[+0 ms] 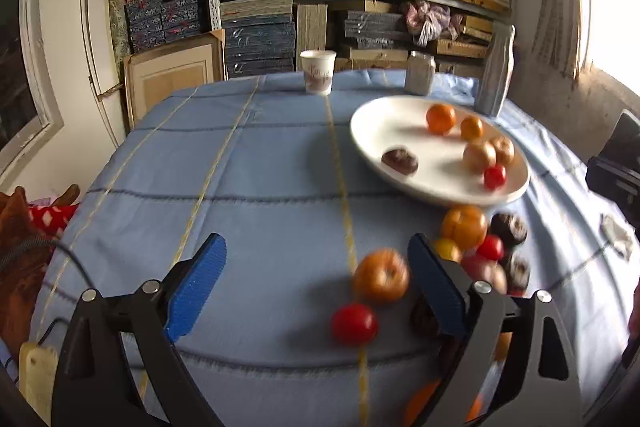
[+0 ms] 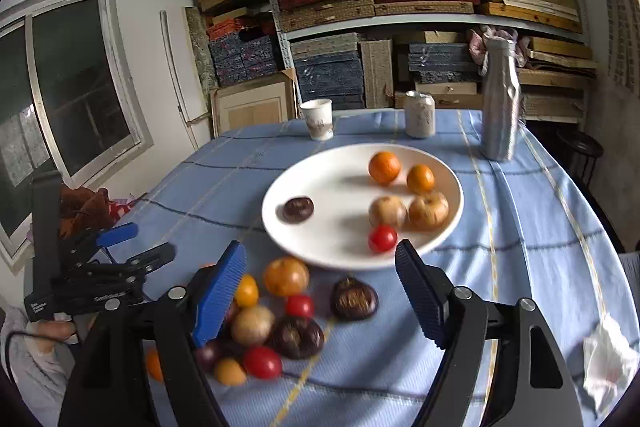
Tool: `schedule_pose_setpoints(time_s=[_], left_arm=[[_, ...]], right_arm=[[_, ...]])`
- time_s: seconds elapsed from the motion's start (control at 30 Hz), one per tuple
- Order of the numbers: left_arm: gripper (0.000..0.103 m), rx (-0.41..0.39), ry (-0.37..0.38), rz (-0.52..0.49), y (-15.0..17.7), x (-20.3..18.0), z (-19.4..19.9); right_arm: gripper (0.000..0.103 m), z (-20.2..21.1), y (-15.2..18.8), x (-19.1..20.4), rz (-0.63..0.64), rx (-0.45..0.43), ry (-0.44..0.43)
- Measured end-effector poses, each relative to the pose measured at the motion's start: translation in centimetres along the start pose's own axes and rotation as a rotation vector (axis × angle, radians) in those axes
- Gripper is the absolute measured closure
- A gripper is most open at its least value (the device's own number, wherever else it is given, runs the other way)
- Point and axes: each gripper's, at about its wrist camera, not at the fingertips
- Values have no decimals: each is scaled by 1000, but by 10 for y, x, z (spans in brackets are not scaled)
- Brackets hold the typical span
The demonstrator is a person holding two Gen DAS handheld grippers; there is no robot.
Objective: Organize fruits
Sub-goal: 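Withdraw both open grippers back toward the fruit pile, then lower the left gripper onto the red cherry tomato and close on it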
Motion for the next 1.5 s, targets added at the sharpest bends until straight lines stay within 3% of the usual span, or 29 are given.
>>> schedule_pose_setpoints(time_s=[0.2, 0.53, 0.7, 0.9, 0.97, 1.2, 1.3, 1.5], left_arm=[[13, 40, 4, -34, 24, -1, 4], [13, 83, 39, -55, 29, -9, -7], [30, 99, 66, -61, 28, -11, -13], [32, 102, 94, -67, 28, -13, -15], [42, 111, 113, -74, 27, -15, -18], [45, 131, 150, -66, 26, -16, -26], [55, 148, 169, -69, 25, -18, -32], [58, 152, 179, -77, 24, -21, -34]], right_arm=[[21, -2, 11, -9, -33, 23, 5], [20, -4, 11, -9, -39, 33, 12], [17, -4, 12, -9, -38, 32, 14], [17, -3, 12, -9, -41, 31, 14], [17, -4, 12, -9, -40, 35, 14], [17, -5, 13, -9, -38, 40, 17], [17, -7, 13, -10, -36, 50, 20], [17, -7, 14, -10, -35, 53, 23]])
Point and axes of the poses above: each gripper's, at about its wrist camera, not at the fingertips, and z roughly against the way its jaws point, x to its left, y to its underside, and after that the axes turned 8 degrees about -z, right-handed
